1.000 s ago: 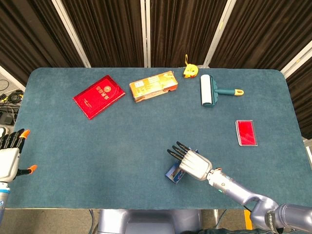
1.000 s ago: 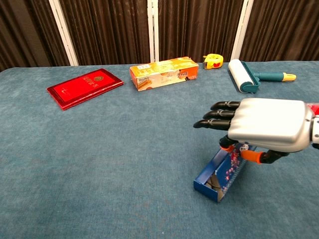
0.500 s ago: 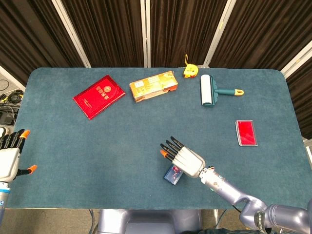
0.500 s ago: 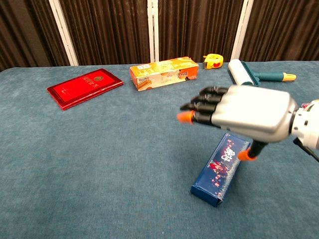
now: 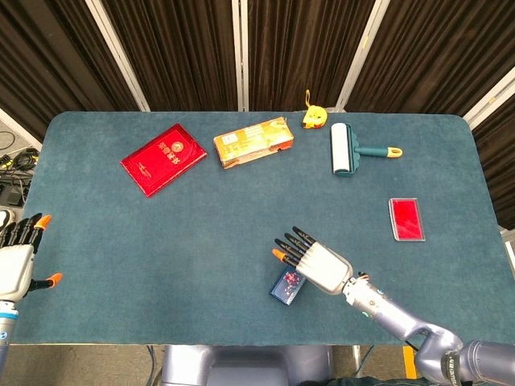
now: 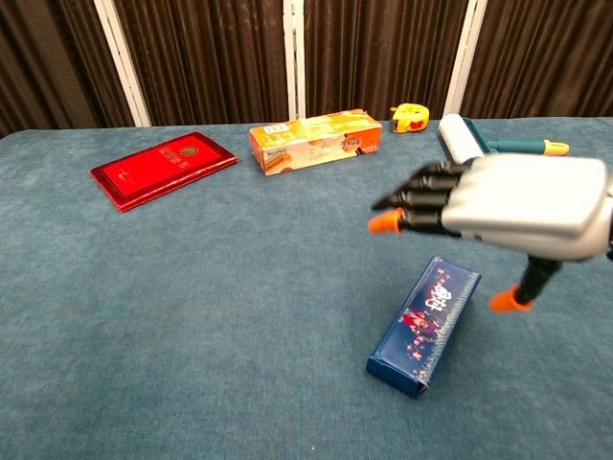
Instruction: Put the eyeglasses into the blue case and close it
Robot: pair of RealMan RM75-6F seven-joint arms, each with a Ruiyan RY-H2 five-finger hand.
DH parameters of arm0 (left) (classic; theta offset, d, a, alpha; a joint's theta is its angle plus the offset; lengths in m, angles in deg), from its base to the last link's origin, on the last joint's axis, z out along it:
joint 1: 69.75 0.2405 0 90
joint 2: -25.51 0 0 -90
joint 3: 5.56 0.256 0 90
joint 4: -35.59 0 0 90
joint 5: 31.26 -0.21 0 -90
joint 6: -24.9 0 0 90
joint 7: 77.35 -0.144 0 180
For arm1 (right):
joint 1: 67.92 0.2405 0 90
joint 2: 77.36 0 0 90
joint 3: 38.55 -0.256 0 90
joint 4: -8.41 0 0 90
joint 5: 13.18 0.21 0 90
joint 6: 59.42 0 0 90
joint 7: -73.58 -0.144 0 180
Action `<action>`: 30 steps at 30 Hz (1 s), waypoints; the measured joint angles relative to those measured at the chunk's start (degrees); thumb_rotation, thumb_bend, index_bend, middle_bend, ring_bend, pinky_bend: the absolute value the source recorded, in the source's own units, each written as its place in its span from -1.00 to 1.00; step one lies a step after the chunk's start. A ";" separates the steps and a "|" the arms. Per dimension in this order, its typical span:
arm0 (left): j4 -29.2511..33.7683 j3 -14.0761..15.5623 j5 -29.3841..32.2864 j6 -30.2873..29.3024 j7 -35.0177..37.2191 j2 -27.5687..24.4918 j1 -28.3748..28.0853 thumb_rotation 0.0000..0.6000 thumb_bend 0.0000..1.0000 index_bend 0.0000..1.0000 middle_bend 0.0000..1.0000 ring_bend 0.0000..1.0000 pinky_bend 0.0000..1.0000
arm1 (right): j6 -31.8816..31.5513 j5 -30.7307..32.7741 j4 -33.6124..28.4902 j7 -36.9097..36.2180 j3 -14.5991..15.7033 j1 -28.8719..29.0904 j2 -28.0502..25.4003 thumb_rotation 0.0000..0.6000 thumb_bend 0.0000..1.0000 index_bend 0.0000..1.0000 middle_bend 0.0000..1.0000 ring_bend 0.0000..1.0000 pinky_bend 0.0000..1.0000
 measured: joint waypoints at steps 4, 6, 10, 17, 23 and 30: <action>0.07 0.12 -0.33 -0.25 -0.08 0.00 0.10 1.00 -1.00 -1.00 -1.00 -1.00 -1.00 | 2.03 0.41 1.26 0.69 0.76 0.47 1.04 1.00 -1.00 -1.00 -1.00 -1.00 -1.00; 0.02 0.13 -0.31 -0.24 -0.12 0.04 0.11 1.00 -1.00 -1.00 -1.00 -1.00 -1.00 | 3.14 0.72 1.99 0.70 0.91 0.81 2.12 1.00 -1.00 -1.00 -1.00 -1.00 -1.00; -0.06 0.09 -0.19 -0.14 -0.19 0.09 0.05 1.00 -1.00 -1.00 -1.00 -1.00 -1.00 | 4.04 0.86 3.53 0.41 0.83 1.48 4.16 1.00 -1.00 -1.00 -1.00 -1.00 -1.00; -0.39 -0.07 0.36 0.19 -0.10 0.15 -0.07 1.00 -1.00 -1.00 -1.00 -1.00 -1.00 | 7.30 1.76 6.54 0.35 0.81 2.92 6.89 1.00 -1.00 -0.93 -0.96 -1.00 -1.00; -0.53 -0.12 0.57 0.37 -0.12 0.19 -0.14 1.00 -1.00 -1.00 -1.00 -1.00 -1.00 | 7.55 3.97 8.13 -0.24 0.05 3.03 8.13 1.00 -0.67 -0.39 -0.22 -0.53 -1.00; -0.52 -0.04 0.56 0.35 -0.38 0.35 -0.16 1.00 -1.00 -1.00 -1.00 -1.00 -1.00 | 5.14 4.18 9.89 -2.54 -0.20 2.20 9.11 1.00 -0.54 -0.06 -0.07 -0.36 -1.00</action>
